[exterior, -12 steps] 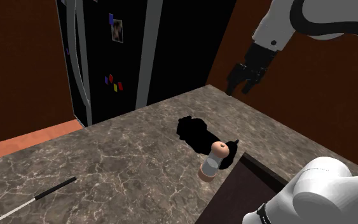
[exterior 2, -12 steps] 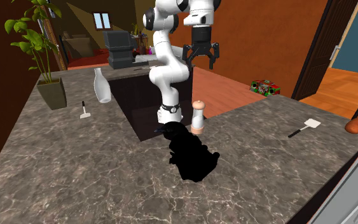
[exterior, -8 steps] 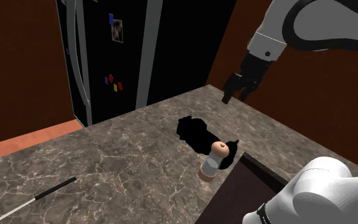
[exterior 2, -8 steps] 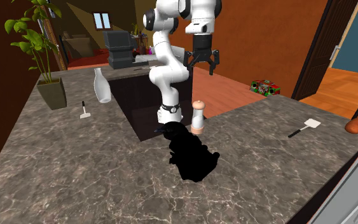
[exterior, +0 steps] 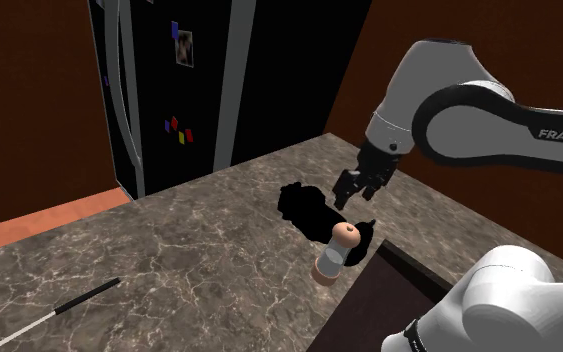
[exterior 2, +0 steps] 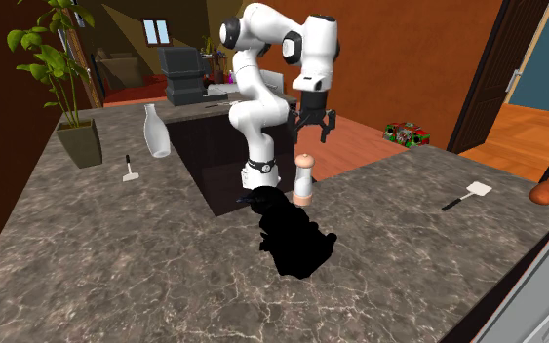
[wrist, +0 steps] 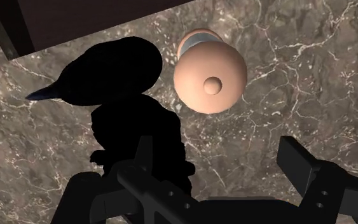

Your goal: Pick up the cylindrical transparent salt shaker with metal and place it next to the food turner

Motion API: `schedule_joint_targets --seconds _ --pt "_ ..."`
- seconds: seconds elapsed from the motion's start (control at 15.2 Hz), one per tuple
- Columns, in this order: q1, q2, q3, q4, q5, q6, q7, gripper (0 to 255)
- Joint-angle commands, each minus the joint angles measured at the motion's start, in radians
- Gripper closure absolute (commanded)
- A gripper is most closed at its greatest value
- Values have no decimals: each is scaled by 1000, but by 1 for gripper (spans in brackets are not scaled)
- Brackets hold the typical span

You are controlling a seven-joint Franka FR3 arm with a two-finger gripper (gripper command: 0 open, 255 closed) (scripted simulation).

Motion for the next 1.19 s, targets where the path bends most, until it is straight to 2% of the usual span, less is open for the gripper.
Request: schedule_joint_targets --seconds 0.0,0.59,1.12 --pt "8 -3 27 -60 6 50 24 0" --pt "12 37 54 -175 17 199 40 0" --pt "12 37 54 -175 17 199 40 0"
